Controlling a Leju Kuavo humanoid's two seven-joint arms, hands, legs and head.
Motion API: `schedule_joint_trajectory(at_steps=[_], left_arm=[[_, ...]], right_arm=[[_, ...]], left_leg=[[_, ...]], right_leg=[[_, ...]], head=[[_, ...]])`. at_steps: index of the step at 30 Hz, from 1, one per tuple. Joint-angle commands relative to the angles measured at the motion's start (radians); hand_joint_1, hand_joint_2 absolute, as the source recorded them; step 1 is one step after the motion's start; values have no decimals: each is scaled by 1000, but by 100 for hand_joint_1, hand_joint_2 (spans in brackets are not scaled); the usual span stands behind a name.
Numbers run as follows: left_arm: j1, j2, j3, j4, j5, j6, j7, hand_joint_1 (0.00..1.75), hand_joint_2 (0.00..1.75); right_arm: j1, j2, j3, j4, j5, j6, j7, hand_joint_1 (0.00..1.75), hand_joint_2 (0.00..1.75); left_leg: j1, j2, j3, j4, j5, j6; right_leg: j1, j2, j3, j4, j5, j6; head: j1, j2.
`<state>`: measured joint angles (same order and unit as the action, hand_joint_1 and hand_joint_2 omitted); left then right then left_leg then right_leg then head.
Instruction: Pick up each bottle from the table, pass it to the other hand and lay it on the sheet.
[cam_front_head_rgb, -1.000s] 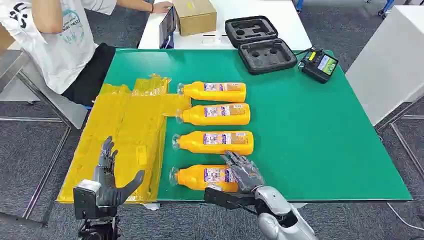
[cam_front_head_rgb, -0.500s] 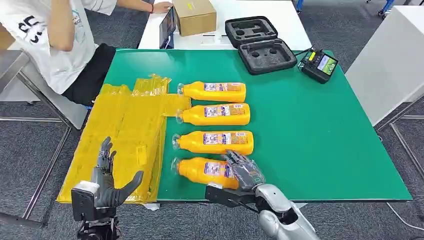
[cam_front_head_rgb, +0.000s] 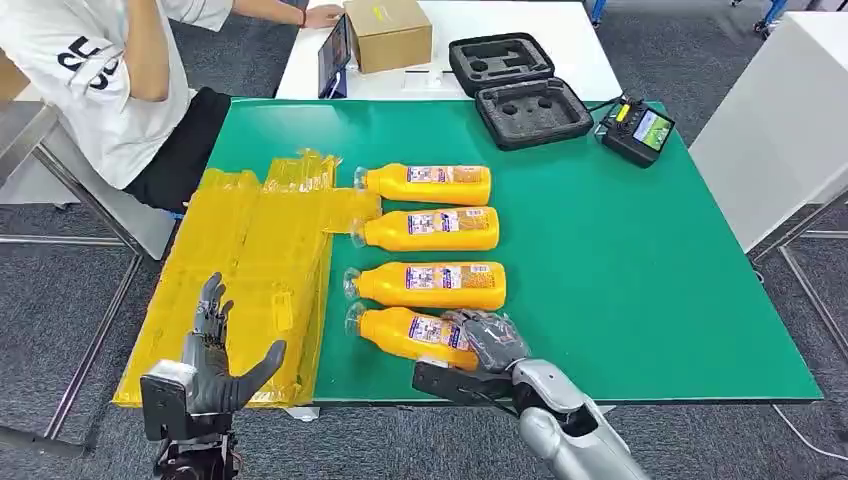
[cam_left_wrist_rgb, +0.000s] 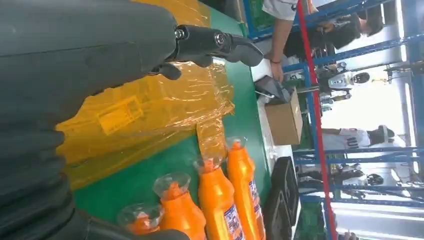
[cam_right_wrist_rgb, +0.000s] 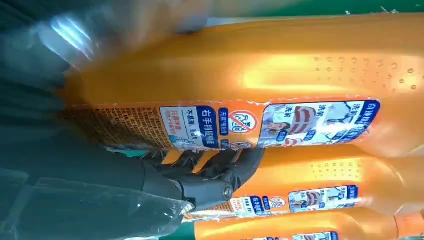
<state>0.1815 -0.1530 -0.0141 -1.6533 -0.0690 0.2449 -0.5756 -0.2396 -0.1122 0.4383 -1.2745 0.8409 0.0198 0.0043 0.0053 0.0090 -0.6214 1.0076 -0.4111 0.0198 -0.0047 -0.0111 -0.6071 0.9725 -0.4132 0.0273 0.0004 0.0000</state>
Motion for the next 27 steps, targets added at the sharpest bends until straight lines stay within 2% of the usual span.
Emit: schedule_joint_trajectory(at_steps=[1, 2, 6, 9, 12, 16, 19, 22, 27], left_arm=[[-57, 4, -2, 86, 14, -18, -7, 0, 175], [-57, 4, -2, 86, 14, -18, -7, 0, 175], [-57, -3, -5, 98, 25, -21, -30, 0, 175], [-57, -7, -5, 98, 36, -15, -41, 0, 175], [-58, -7, -6, 98, 40, -12, -42, 0, 175], [-52, -9, -9, 99, 65, 6, -50, 0, 175], [-48, -10, -7, 91, 76, 10, -53, 0, 175], [-38, -14, -2, 70, 98, 19, -56, 0, 175], [-33, -17, 1, 54, 113, 20, -53, 0, 175]], right_arm=[[30, 23, 1, 30, -194, 28, -243, 175, 175], [30, 23, 1, 30, -194, 28, -243, 175, 175], [42, 84, -51, -42, -337, -51, -459, 175, 175], [58, 115, -65, -89, -403, -82, -512, 175, 175], [65, 122, -64, -100, -423, -83, -519, 175, 175], [89, 163, -70, -123, -474, -174, -579, 175, 175], [86, 171, -73, -119, -494, -201, -586, 175, 175], [82, 178, -79, -94, -526, -252, -568, 175, 175], [85, 182, -80, -74, -527, -273, -549, 175, 175]], left_leg=[[0, -4, 7, -3, -1, -1], [1, -2, 5, -2, -1, -1], [0, -2, 5, -1, -1, -1], [0, 0, 3, -1, -1, -1], [0, 0, 2, -1, -1, -1], [0, 0, 3, -1, -2, -1], [-1, -1, 3, -1, -1, -1], [0, 1, 2, -1, -1, -1], [0, -1, 1, -1, -1, -1]], right_leg=[[0, -2, 7, -2, -2, -1], [0, -1, 6, -2, -1, -1], [0, -1, 5, -1, -2, -1], [-1, 1, 3, 0, -1, -1], [0, 1, 2, 0, -1, -1], [-1, 1, 4, 0, -2, -1], [-1, 0, 3, 0, -2, -1], [-1, 2, 2, 0, -1, -1], [0, 0, 2, 0, -1, 0]], head=[[1, 0], [1, 0], [0, 0], [1, 0], [-2, 0], [-1, 0], [-3, 0], [-2, 0], [-2, 0]])
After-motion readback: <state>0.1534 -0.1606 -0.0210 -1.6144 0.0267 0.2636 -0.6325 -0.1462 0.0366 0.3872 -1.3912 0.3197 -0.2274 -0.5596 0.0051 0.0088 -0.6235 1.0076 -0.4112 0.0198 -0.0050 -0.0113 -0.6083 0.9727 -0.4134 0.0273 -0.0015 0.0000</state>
